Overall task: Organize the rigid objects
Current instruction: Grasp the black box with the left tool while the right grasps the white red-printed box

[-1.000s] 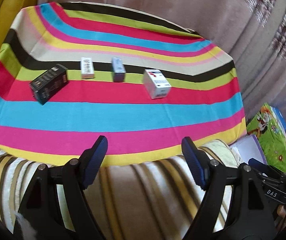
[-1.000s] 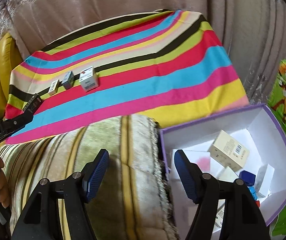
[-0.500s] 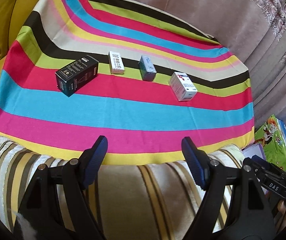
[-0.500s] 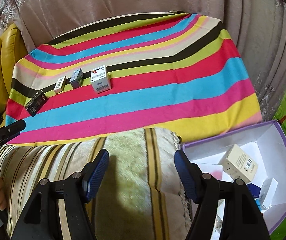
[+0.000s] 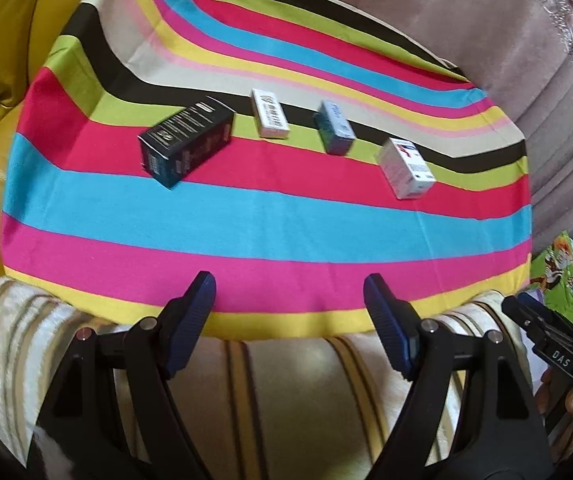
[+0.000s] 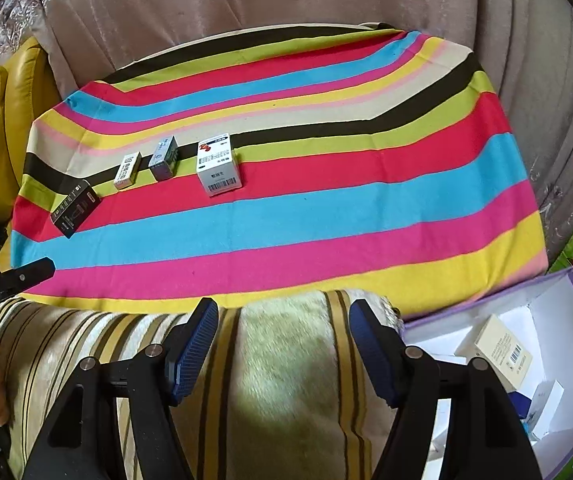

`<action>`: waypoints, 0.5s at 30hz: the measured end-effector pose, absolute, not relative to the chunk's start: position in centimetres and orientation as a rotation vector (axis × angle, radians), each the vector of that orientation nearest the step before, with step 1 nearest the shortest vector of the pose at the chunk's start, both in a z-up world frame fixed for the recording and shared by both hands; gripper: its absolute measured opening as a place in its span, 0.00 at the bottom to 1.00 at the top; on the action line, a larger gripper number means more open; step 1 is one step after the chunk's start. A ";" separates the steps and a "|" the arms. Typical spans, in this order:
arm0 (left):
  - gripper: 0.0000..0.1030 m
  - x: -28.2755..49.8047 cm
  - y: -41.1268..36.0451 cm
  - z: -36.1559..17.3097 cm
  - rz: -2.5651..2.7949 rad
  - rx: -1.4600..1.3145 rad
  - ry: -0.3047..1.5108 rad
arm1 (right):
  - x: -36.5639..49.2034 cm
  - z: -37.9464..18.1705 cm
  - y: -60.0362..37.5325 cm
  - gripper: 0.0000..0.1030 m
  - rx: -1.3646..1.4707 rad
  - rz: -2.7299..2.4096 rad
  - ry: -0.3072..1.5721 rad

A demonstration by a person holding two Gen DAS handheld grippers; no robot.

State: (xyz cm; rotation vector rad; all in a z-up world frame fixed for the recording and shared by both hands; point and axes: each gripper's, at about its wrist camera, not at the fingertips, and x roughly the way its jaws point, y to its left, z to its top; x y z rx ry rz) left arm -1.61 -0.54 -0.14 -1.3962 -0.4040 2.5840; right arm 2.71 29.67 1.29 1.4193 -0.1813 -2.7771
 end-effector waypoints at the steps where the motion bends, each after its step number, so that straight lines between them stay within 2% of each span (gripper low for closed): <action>1: 0.77 -1.8 -0.8 -0.2 2.596 -1.404 -0.404 | 2.4 1.3 29.5 0.67 1.417 -2.776 -0.177; 6: 0.71 -3.0 -2.1 -0.8 2.628 -1.457 -0.425 | 0.8 1.3 28.5 0.67 1.405 -2.751 -0.160; 15: 0.67 -5.3 -4.7 -1.7 2.721 -1.526 -0.471 | -3.3 1.0 26.6 0.67 1.388 -2.730 -0.170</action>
